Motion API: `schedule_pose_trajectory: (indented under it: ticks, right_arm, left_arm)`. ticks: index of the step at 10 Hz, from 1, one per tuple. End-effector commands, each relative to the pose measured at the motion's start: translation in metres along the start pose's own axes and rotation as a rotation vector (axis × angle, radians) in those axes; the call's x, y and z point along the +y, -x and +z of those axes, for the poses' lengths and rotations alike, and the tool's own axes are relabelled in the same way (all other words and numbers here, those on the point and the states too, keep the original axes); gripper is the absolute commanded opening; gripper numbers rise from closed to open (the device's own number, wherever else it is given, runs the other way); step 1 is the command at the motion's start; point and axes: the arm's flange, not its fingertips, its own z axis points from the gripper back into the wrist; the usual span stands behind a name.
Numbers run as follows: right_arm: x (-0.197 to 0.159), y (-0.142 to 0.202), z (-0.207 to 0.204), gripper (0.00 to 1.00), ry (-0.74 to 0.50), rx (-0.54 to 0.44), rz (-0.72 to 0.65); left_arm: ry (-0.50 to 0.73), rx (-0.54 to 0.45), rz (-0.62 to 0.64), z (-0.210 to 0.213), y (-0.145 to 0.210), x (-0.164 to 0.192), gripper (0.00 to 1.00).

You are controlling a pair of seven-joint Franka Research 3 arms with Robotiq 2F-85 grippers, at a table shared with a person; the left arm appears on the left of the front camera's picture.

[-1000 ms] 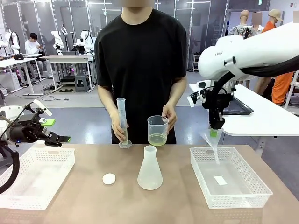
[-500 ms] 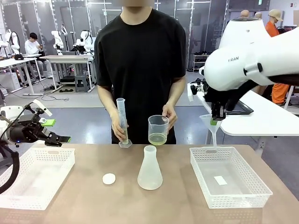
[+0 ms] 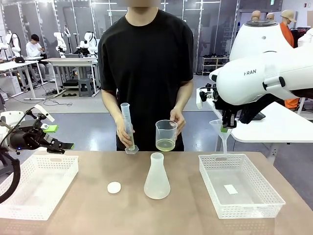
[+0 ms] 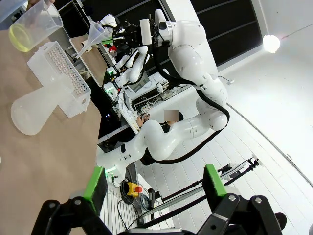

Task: Prepare the solutions needed for the experiment.
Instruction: Pick up the Plastic Funnel and insert it into the Big flask.

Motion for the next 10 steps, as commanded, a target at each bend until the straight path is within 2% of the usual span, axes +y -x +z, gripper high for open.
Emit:
schedule_pose_trajectory:
  ticks: [1,8,9,10]
  right_arm:
    - [-0.007,0.0,0.001,0.0,-0.01,0.006,0.008]
    - [-0.007,0.0,0.001,0.0,-0.01,0.006,0.008]
    - [-0.003,0.0,0.0,0.04,-0.006,-0.001,-0.002]
    - [0.005,-0.014,0.009,0.04,0.045,-0.065,0.035]
  left_arm:
    - [0.002,-0.002,-0.004,0.0,-0.001,-0.001,1.0]
    - [0.002,-0.002,-0.004,0.0,-0.001,-0.001,1.0]
    - [0.002,-0.002,-0.004,0.0,-0.001,-0.001,1.0]
    - [0.002,-0.002,-0.004,0.0,-0.001,-0.001,1.0]
